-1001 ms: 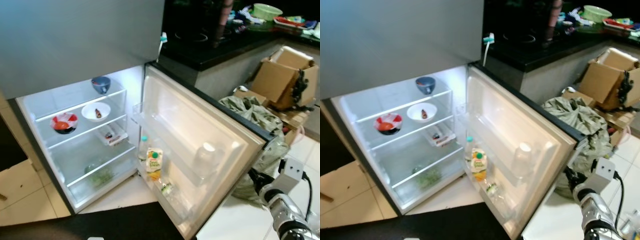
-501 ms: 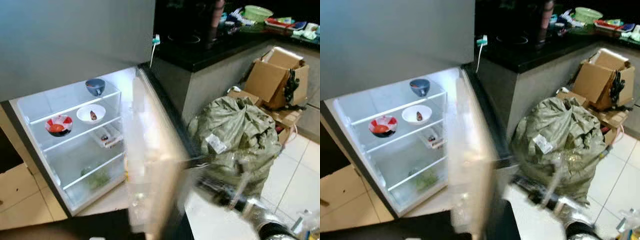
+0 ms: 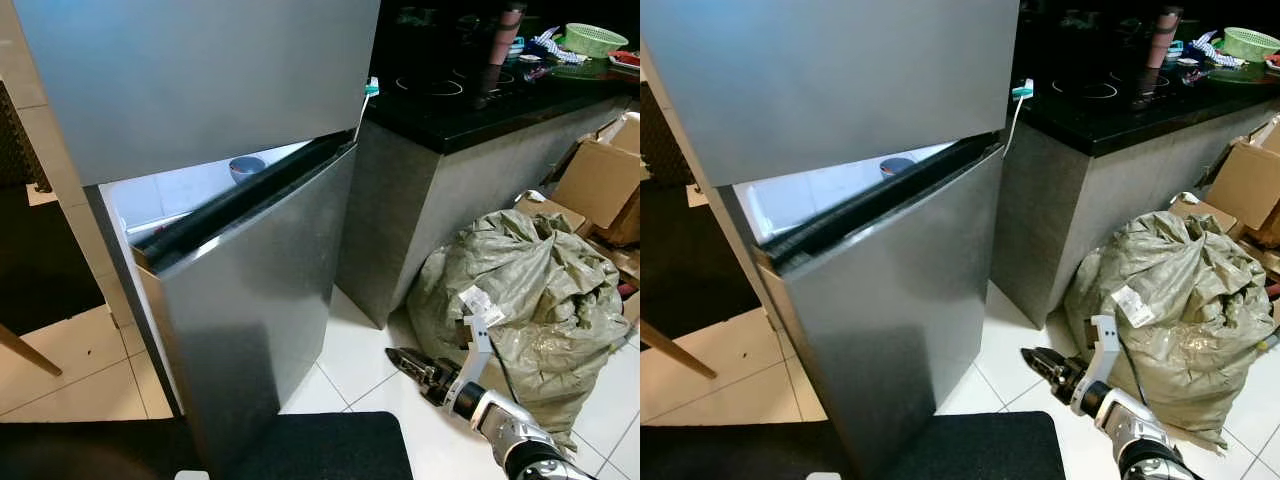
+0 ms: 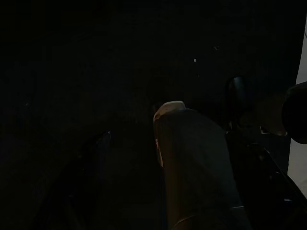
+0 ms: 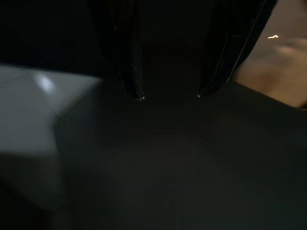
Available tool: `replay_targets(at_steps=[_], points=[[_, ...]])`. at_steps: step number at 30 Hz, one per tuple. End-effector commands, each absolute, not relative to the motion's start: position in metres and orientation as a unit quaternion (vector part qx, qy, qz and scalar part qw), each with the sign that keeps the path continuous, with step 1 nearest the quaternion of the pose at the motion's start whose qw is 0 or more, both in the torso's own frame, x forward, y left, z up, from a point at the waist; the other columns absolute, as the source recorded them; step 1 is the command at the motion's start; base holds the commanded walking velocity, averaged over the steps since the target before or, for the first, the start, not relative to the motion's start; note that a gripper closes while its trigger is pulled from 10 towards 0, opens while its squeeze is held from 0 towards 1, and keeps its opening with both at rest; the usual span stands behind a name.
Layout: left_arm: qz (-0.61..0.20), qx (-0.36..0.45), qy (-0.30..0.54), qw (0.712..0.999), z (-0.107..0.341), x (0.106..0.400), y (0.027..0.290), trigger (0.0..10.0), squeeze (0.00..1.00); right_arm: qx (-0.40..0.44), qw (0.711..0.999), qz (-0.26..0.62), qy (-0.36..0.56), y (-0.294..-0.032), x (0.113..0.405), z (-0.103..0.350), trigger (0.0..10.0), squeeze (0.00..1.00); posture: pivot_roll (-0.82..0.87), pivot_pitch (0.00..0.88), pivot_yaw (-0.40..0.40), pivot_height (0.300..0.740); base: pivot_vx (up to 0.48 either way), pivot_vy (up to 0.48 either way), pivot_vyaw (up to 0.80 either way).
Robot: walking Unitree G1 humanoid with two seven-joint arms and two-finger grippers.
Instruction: Restocking fridge
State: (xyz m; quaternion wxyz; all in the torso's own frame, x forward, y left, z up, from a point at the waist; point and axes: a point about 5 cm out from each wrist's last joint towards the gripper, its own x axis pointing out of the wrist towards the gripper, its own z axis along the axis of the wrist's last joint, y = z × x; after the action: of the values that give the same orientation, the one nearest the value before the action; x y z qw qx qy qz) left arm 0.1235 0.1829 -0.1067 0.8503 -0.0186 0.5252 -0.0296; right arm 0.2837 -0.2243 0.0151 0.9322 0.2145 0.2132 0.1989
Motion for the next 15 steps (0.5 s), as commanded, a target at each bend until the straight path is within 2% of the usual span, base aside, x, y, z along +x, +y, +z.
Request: replay_targets(at_steps=[1, 4, 6, 7, 9, 15], points=[[-0.029, -0.021, 0.545, 0.837, -0.111, 0.111, 0.182, 10.0, 0.0, 0.173, 0.937, 0.157, 0.261, -0.231, 0.27, -0.001, 10.0, 0.0, -0.02, 0.0, -0.053, 0.74, 0.0, 0.0, 0.0], [-0.03, -0.02, 0.545, 0.838, -0.111, 0.112, 0.182, 10.0, 0.0, 0.114, 0.931, 0.107, 0.331, -0.239, 0.247, -0.024, 10.0, 0.0, -0.01, 0.0, -0.054, 0.74, 0.0, 0.0, 0.0], [-0.03, -0.02, 0.544, 0.838, -0.111, 0.112, 0.182, 10.0, 0.0, 0.109, 0.927, 0.091, 0.347, -0.24, 0.24, -0.03, 10.0, 0.0, -0.01, 0.0, -0.054, 0.74, 0.0, 0.0, 0.0], [-0.03, -0.019, 0.544, 0.838, -0.11, 0.112, 0.182, 10.0, 0.0, 0.084, 0.914, 0.063, 0.391, -0.243, 0.22, -0.046, 10.0, 0.0, -0.02, 0.0, -0.052, 0.74, 0.0, 0.0, 0.0], [-0.03, -0.019, 0.544, 0.839, -0.11, 0.113, 0.182, 10.0, 0.0, 0.079, 0.911, 0.06, 0.401, -0.243, 0.214, -0.05, 10.0, 0.0, -0.02, 0.0, -0.052, 0.74, 0.0, 0.0, 0.0], [-0.029, -0.018, 0.544, 0.838, -0.111, 0.112, 0.182, 10.0, 0.0, 0.051, 0.885, 0.043, 0.461, -0.244, 0.179, -0.07, 10.0, 0.0, -0.02, 0.0, -0.05, 0.74, 0.0, 0.0, 0.71]])
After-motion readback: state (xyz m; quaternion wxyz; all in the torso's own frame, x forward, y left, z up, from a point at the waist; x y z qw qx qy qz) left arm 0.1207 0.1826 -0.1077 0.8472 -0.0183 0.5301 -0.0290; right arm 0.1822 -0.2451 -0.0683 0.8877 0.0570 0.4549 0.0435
